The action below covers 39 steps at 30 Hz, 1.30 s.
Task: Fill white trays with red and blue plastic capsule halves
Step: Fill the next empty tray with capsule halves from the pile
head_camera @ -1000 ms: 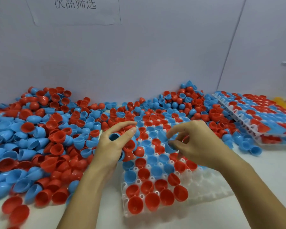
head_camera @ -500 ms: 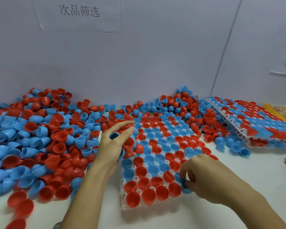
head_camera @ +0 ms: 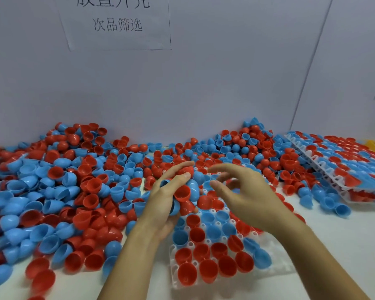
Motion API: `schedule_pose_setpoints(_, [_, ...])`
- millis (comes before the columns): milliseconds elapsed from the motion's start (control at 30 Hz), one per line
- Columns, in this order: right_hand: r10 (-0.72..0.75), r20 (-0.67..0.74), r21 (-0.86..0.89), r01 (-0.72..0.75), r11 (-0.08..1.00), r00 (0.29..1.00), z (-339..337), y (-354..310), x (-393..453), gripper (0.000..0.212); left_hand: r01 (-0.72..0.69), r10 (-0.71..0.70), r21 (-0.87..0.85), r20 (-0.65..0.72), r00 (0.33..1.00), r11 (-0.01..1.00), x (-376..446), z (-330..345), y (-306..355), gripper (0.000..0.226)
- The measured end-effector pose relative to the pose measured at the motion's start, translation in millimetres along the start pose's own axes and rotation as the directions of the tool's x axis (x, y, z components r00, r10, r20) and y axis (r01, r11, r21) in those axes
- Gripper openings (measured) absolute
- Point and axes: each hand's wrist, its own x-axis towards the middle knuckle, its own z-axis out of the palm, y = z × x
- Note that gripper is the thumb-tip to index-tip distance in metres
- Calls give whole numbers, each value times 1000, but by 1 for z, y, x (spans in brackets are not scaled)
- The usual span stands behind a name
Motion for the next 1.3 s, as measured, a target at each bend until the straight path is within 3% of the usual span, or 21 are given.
schedule_pose_setpoints(233, [-48, -31, 270, 55, 961, 998, 36, -5, 41, 22, -72, 82, 255, -31, 996, 964, 5, -5, -6, 38])
schedule_pose_setpoints(400, [-35, -128, 430, 87, 899, 991, 44, 7, 39, 19, -93, 109, 286, -40, 993, 954, 8, -6, -10, 41])
schedule_pose_setpoints(533, [-34, -117, 468, 85, 879, 993, 43, 9, 37, 23, -119, 138, 335, -33, 990, 935, 10, -7, -11, 39])
schedule_pose_setpoints(633, [-75, -57, 424, 92, 901, 996, 43, 12, 34, 11, -155, 182, 409, -28, 983, 899, 10, -6, -10, 38])
schedule_pose_setpoints(700, [-67, -88, 396, 96, 913, 994, 43, 13, 35, 6, -185, 215, 451, -15, 977, 873, 10, -6, -10, 40])
schedule_pose_setpoints(900, [55, -164, 567, 48, 822, 985, 45, 12, 40, 16, -204, 216, 440, 25, 976, 874, 8, -5, -10, 48])
schedule_pose_setpoints(1067, [136, -129, 646, -21, 763, 982, 45, 14, 39, 20, -199, 228, 429, -19, 973, 881, 7, -4, -8, 47])
schedule_pose_setpoints(1167, [144, -144, 701, -1, 713, 979, 44, 12, 39, 19, -189, 238, 379, -87, 967, 906, 7, -3, -8, 48])
schedule_pose_setpoints(1300, [55, -119, 684, 41, 729, 991, 42, 12, 37, 7, -165, 225, 302, -175, 958, 939, 9, -3, -6, 30])
